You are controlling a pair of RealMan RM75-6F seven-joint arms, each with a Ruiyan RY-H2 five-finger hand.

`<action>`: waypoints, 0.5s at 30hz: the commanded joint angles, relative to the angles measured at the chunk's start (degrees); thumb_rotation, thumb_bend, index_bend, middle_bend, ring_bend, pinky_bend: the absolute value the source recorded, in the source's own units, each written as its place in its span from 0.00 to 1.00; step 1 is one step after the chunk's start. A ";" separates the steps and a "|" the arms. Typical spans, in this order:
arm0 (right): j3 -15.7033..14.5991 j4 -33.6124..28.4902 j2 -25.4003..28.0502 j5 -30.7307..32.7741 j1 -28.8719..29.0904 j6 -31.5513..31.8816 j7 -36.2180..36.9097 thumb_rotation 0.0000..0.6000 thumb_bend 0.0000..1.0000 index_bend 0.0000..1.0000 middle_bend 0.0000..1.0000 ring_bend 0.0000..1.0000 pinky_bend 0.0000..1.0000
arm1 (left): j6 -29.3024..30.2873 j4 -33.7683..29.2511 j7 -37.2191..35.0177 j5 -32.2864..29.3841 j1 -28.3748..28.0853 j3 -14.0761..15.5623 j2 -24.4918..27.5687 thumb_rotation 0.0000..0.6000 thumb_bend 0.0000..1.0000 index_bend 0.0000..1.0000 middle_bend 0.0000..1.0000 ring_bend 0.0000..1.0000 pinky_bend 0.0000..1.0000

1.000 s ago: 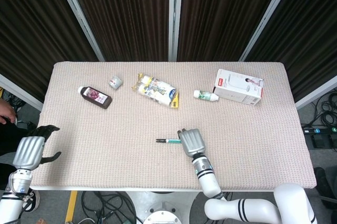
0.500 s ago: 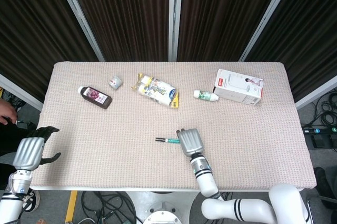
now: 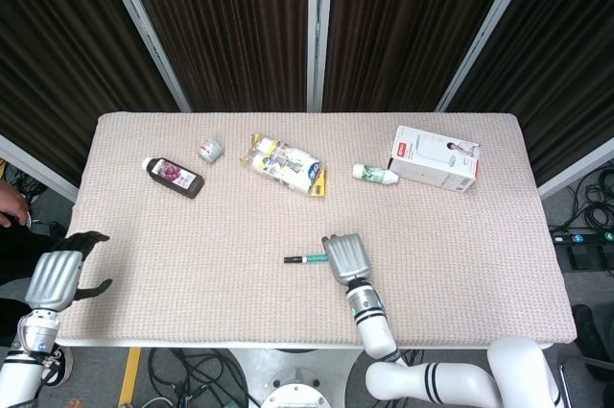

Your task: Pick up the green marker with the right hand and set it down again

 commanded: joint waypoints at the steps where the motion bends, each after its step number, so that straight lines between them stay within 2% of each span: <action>1: -0.09 0.27 -0.21 -0.35 -0.19 0.29 0.17 1.00 0.27 0.53 0.53 0.86 0.96 | -0.08 0.00 0.02 -0.05 -0.01 0.01 -0.03 1.00 0.18 0.25 0.23 0.19 0.26; 8: 0.00 0.67 0.22 -1.21 -0.83 0.66 0.95 1.00 0.32 0.60 0.59 0.86 0.96 | -0.43 0.24 -0.14 -0.16 -0.07 0.06 -0.15 1.00 0.18 0.25 0.23 0.19 0.26; 15: 1.50 -0.50 2.57 -2.63 -1.40 1.85 2.23 1.00 0.34 0.62 0.61 0.86 0.96 | -0.99 -0.64 -0.67 -0.27 -0.73 -0.52 0.11 1.00 0.18 0.25 0.23 0.19 0.26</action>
